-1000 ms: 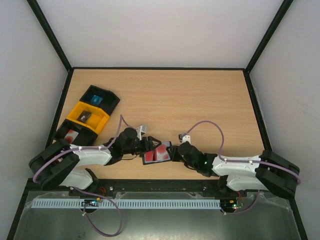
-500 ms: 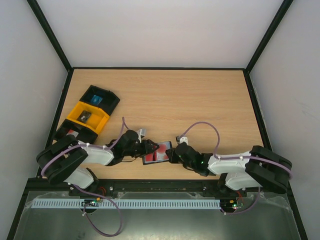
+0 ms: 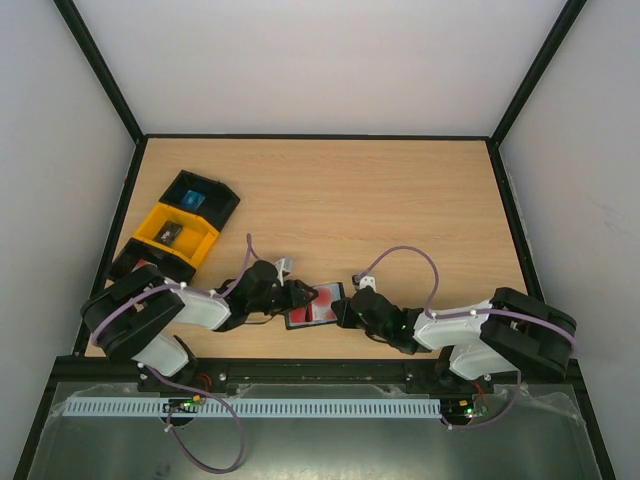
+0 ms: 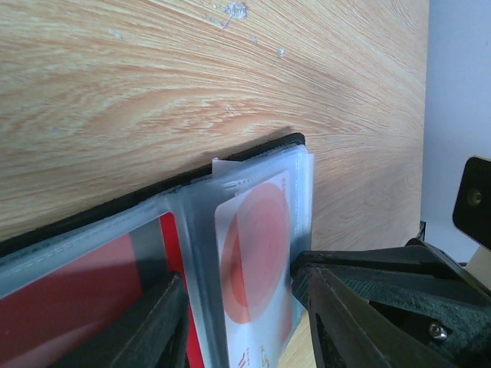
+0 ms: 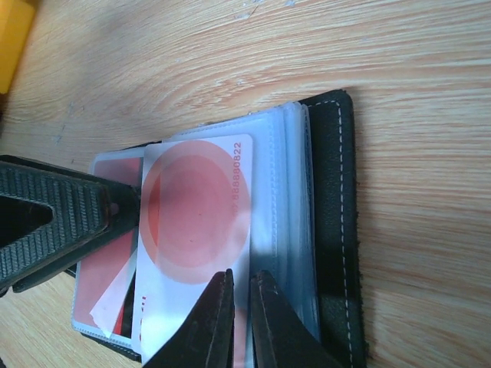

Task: Take the credit cards out of the card holder

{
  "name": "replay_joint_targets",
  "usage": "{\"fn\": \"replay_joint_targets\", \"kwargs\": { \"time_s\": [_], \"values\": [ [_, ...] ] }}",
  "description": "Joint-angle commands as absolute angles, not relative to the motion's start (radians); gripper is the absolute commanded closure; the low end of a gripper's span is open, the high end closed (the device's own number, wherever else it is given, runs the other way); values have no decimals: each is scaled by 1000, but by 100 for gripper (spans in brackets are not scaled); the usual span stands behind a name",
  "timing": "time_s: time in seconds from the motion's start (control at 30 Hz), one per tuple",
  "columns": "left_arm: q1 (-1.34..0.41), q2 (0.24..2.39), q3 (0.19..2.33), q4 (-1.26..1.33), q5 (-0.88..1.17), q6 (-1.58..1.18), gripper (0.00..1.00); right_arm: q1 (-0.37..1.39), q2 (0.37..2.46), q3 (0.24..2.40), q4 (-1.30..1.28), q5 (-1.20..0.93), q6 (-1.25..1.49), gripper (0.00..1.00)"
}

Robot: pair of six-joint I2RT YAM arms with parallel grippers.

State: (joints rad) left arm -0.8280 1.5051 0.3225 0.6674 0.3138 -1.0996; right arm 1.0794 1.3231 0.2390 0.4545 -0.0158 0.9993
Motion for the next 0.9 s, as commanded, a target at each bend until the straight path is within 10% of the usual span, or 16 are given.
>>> {"fn": "replay_joint_targets", "kwargs": {
  "time_s": [0.0, 0.87],
  "values": [
    [-824, 1551, 305, 726, 322, -1098, 56, 1081, 1363, 215, 451, -31, 1012, 91],
    [-829, 1478, 300, 665, 295, -1098, 94, 1080, 1390, 210, 456, -4, 1026, 91]
  ]
}}
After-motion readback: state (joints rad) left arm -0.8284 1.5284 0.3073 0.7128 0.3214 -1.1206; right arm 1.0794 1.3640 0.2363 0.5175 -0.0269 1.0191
